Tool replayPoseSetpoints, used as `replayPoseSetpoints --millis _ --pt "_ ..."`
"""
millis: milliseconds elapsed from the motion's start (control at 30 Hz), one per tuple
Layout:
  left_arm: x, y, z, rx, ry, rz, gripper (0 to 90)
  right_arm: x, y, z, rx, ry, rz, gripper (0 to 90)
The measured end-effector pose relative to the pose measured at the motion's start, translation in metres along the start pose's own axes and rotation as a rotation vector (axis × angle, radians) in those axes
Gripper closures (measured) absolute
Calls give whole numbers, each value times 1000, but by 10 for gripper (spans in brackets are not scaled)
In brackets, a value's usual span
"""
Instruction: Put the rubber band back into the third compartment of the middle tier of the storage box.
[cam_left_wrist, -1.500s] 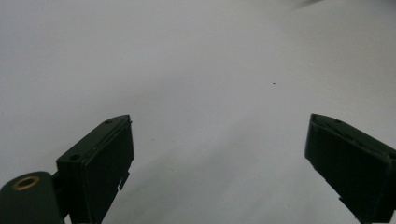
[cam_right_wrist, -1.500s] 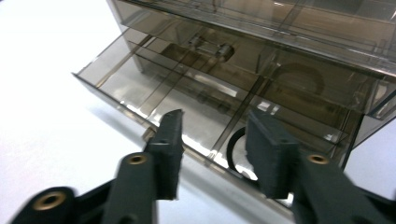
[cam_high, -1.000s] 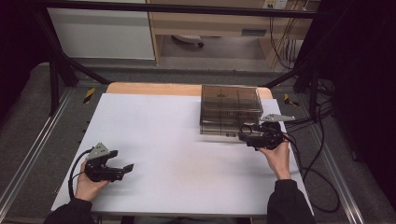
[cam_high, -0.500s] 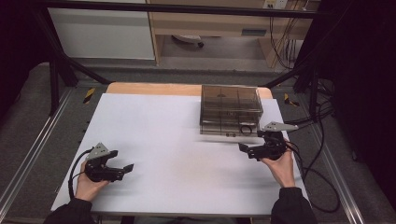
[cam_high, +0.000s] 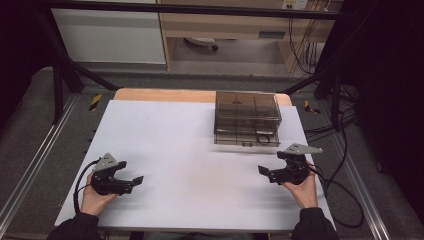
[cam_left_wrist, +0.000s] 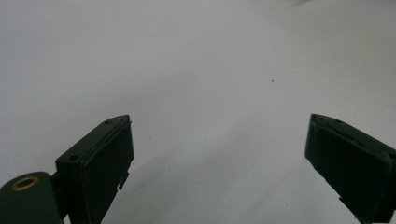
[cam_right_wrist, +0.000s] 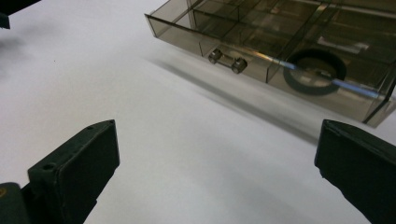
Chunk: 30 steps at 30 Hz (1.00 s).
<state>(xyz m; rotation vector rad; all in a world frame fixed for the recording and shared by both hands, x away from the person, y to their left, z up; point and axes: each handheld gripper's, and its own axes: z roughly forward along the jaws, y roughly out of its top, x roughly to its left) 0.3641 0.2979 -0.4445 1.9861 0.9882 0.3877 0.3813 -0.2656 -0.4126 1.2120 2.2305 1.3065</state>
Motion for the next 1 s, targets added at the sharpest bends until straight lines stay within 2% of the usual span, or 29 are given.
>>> replayPoseSetpoints --millis 233,433,567,667,1000 --pt "-1 0 0 3 -1 4 76 -5 -21 -3 1 14 24 6" --pt "-1 0 0 4 -1 7 76 -6 -31 -6 -13 31 28 6" --pt "-1 0 0 5 -1 11 76 -6 -38 -5 -2 40 30 6" --pt "-1 0 0 5 -2 12 76 -6 -40 -4 9 38 14 6" --pt "-2 0 0 6 -3 15 76 -5 -41 -4 15 48 4 6"
